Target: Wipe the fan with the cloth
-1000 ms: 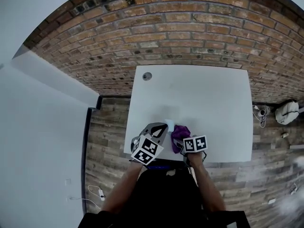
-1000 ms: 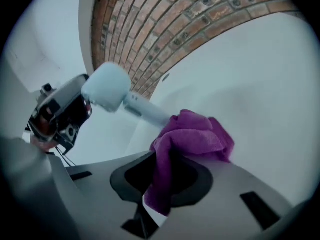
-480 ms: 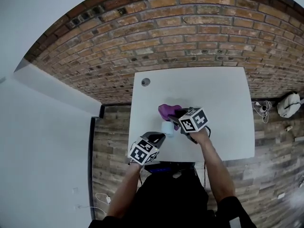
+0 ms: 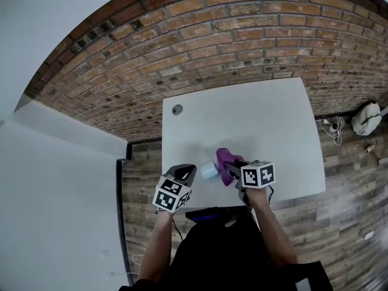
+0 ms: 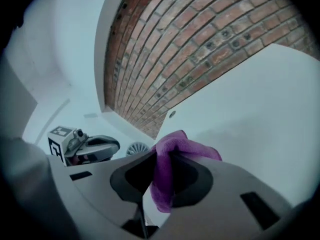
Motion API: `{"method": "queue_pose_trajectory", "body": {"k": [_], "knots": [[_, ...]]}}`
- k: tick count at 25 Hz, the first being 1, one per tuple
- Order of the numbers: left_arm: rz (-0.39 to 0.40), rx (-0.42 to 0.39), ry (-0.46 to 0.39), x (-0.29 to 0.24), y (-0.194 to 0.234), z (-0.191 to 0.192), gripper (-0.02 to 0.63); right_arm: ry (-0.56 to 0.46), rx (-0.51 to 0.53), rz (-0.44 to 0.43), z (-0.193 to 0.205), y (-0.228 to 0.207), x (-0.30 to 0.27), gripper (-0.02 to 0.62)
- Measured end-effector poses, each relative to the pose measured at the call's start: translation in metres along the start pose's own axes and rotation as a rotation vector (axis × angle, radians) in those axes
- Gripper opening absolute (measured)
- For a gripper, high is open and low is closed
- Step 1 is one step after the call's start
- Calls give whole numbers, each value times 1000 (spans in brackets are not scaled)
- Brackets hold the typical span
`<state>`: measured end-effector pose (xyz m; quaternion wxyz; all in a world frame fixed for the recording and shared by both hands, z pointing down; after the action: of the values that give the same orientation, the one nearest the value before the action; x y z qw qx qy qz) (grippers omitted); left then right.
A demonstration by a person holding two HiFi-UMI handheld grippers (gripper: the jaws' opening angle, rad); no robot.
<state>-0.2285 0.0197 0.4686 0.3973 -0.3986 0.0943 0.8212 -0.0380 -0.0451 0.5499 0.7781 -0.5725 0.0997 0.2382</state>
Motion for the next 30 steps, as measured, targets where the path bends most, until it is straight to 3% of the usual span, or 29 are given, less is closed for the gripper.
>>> {"method": "queue_pose_trajectory", "body": {"k": [3, 5, 6, 9, 13, 17, 18, 21, 24, 30], "knots": [[8, -151, 28, -1, -16, -18, 5, -94, -99, -182, -19, 12, 13, 64], [5, -219, 70, -10, -23, -19, 5, -88, -160, -351, -28, 30, 8, 64], [-2, -232, 82, -12, -24, -18, 5, -61, -172, -396, -28, 36, 2, 64], [-14, -250, 101, -13, -25, -16, 5, 4, -177, -372, -15, 29, -15, 64], [-20, -252, 101, -13, -26, -16, 5, -19, -260, -314, 6, -8, -30, 64], [-30, -270, 115, -13, -28, -18, 5, 28, -239, -147, 19, -42, -34, 64], [-29, -278, 120, -13, -28, -18, 5, 13, -234, -138, 16, -42, -28, 64], [-27, -295, 122, -13, -27, -19, 5, -69, -229, -267, -4, -12, -9, 64], [-28, -286, 122, -13, -28, -17, 5, -54, -201, -393, -11, 21, -8, 64], [-31, -290, 126, -13, -29, -17, 5, -56, -301, -326, 13, -15, -33, 64]]}}
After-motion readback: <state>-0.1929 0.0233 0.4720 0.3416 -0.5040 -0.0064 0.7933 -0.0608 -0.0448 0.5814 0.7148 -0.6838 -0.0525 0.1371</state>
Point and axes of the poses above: the fingertips, and each gripper's own axes: x backward along the fingers, y to its left, z out of its underside, the point moved 8 cm from there along x, backward along the fingers, and after that the axes turned 15 degrees about -x, right-handed, at the moved point
